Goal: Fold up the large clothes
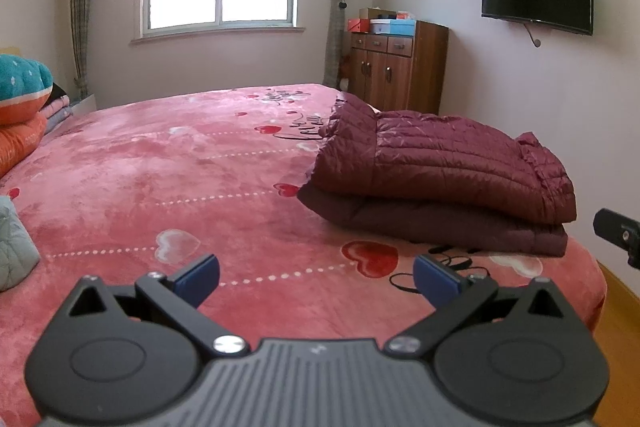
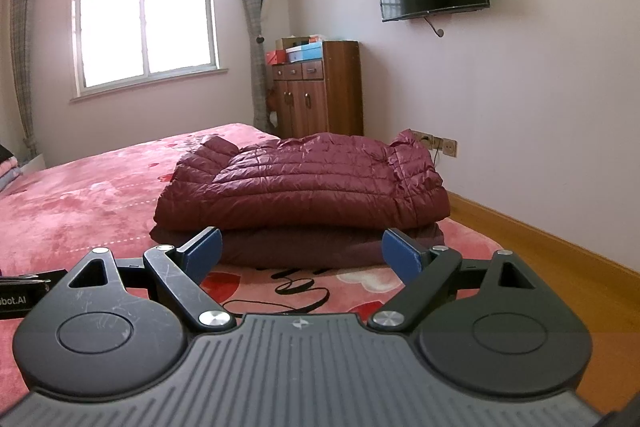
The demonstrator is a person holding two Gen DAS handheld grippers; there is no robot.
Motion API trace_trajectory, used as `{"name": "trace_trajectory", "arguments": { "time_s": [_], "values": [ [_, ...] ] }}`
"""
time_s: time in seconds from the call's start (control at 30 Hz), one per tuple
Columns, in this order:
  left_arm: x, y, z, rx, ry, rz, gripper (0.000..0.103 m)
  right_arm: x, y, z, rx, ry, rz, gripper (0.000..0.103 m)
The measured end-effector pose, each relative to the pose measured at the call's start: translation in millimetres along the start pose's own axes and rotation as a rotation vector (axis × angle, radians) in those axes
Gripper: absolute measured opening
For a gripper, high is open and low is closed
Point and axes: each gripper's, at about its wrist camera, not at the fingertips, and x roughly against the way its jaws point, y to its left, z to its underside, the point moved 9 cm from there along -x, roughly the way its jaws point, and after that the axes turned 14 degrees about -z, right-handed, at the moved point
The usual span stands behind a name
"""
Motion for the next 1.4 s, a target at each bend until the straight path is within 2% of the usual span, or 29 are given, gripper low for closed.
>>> {"name": "trace_trajectory", "arguments": {
  "time_s": [0.87, 1.4],
  "values": [
    [-6, -2, 4, -0.004, 0.002, 0.009, 0.102, -8, -5, 3, -0.012, 0.023, -0.003, 0.103],
    [-34, 6, 18, 0.024, 0.042, -0.003, 0.102, -34, 9, 17, 0.000, 0.075, -0.046, 0.103]
  ]
}}
